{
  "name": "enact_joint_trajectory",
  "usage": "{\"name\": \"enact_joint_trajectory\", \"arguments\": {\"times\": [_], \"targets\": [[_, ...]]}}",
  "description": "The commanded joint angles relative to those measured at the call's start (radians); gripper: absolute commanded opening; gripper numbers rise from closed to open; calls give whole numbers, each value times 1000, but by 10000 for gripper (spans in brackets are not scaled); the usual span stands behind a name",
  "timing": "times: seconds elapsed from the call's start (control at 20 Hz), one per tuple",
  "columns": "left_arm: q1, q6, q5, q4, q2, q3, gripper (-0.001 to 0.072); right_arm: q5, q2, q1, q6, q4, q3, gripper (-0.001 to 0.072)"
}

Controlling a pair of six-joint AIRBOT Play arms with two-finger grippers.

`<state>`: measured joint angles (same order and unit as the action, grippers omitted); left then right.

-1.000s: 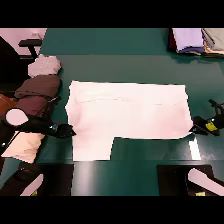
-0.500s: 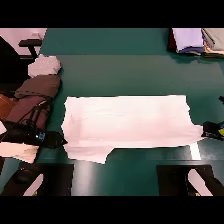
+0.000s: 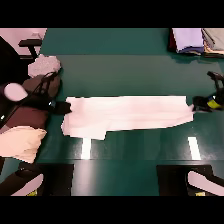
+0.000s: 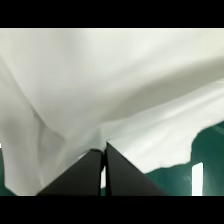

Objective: Fold the shirts.

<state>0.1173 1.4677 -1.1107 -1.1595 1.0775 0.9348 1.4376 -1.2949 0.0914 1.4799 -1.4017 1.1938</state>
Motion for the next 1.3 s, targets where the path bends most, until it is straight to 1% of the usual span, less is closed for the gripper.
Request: {"name": "enact_joint_trajectory", "arguments": {"times": [0.0, 0.1, 0.15, 0.2, 0.25, 0.35, 0.4, 0.45, 0.5, 0.55, 0.6, 0.65, 0.7, 0.8, 0.9, 1.0, 1.05, 1.1, 1.15, 1.2, 1.25], "targets": [[-1, -62, 172, -16, 186, 93, 24, -25, -188, -21, 5, 100, 159, 16], [-1, -60, 226, -14, 229, 114, 29, -23, -256, -18, 4, 137, 218, 20], [-1, -51, 240, -13, 236, 119, 217, -23, -283, -14, 3, 161, 244, 96], [-1, -40, 246, -12, 238, 127, 449, -23, -303, -5, -12, 192, 264, 219], [-1, -33, 238, -13, 237, 141, 475, -11, -317, 12, -51, 235, 281, 296], [-1, -33, 192, -11, 233, 182, 475, 26, -323, 63, -99, 291, 283, 414], [-1, -33, 157, -6, 233, 203, 474, 35, -313, 93, -122, 294, 265, 431], [-1, -33, 134, 10, 233, 216, 474, 37, -299, 130, -140, 294, 233, 480], [-1, -33, 121, 29, 233, 219, 473, 32, -285, 169, -157, 294, 198, 535], [-1, -33, 113, 57, 235, 219, 472, 19, -272, 212, -166, 294, 155, 609], [-1, -34, 105, 86, 235, 219, 333, 11, -269, 255, -175, 296, 120, 631], [0, -37, 98, 116, 236, 219, 62, 4, -270, 301, -201, 319, 84, 632], [0, -45, 98, 154, 237, 219, 23, -9, -270, 338, -226, 347, 47, 632], [9, -48, 102, 219, 240, 219, 25, -24, -291, 383, -259, 393, -2, 630], [48, -47, 116, 223, 242, 219, 24, -20, -331, 389, -278, 433, -32, 628], [109, -45, 154, 220, 242, 219, 24, -19, -376, 354, -296, 490, -31, 625], [140, -37, 180, 220, 242, 219, 24, -24, -394, 325, -296, 493, -21, 578], [167, -26, 201, 220, 242, 219, 24, -26, -408, 289, -296, 492, -10, 493], [194, -26, 222, 220, 242, 219, 24, -29, -418, 262, -305, 490, 4, 383], [216, -25, 243, 220, 242, 219, 24, -27, -423, 236, -312, 489, 16, 250], [233, -24, 267, 222, 247, 220, 23, -23, -420, 216, -317, 485, 30, 93]]}}
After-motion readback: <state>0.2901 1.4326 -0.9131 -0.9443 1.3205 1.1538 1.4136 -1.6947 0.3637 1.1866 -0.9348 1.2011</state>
